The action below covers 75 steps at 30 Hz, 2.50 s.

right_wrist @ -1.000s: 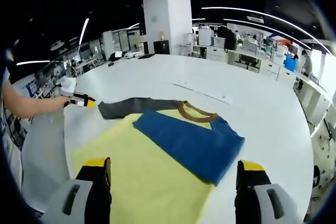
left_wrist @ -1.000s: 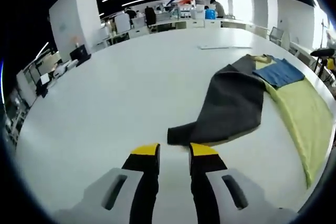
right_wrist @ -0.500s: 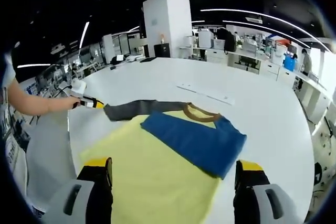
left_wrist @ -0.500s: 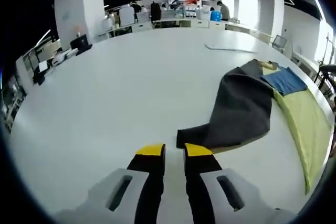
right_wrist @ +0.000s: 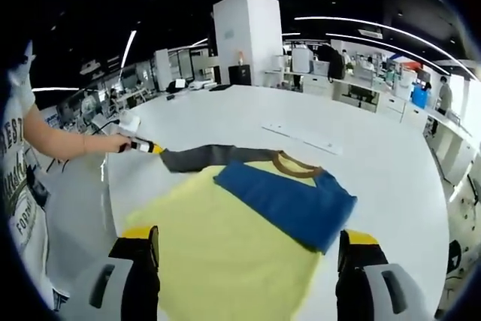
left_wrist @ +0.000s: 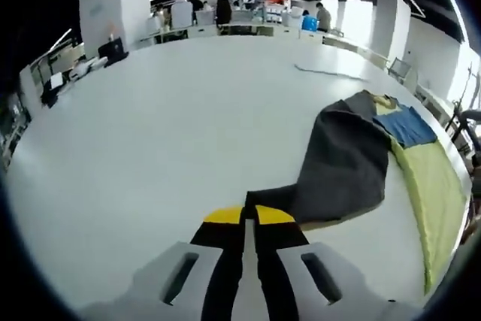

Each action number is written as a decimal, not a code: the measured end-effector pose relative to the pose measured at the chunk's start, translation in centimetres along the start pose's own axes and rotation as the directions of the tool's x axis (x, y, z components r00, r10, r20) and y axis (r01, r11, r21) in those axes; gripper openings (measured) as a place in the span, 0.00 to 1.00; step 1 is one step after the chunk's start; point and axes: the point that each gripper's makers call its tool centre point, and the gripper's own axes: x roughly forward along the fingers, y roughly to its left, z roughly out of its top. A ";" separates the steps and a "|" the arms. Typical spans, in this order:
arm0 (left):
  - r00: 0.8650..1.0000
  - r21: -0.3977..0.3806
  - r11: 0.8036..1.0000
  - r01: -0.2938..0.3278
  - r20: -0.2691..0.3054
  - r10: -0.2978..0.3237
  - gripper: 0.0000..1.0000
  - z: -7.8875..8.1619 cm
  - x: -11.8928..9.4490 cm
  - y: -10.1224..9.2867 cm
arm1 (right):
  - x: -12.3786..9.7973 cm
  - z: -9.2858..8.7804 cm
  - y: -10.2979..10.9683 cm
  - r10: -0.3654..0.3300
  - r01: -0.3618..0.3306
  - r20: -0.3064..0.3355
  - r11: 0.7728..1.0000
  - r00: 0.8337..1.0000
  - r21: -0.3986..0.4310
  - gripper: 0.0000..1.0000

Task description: Fold the garment on the visible template until the final outline fits inside the template.

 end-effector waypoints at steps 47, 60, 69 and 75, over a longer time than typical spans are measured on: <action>0.996 0.137 0.988 0.065 -0.068 -0.056 0.00 0.4 -6.3 0.5 | -1.9 -0.2 1.5 -0.005 0.005 0.007 0.996 1.000 -0.089 0.97; 0.992 0.152 0.986 0.062 -0.116 -0.045 0.00 -0.6 -6.0 0.9 | -2.6 0.0 1.2 -0.035 0.037 0.022 0.996 0.999 -0.080 0.95; 0.991 0.179 0.983 -0.035 -0.123 0.057 0.12 -1.1 -6.0 1.9 | -2.8 0.4 1.1 -0.040 0.043 0.038 0.996 0.998 -0.075 0.97; 0.993 0.122 0.992 -0.043 -0.102 0.055 0.28 -1.2 -6.3 0.8 | -2.7 0.3 1.2 -0.039 0.042 0.035 0.997 0.999 -0.072 0.97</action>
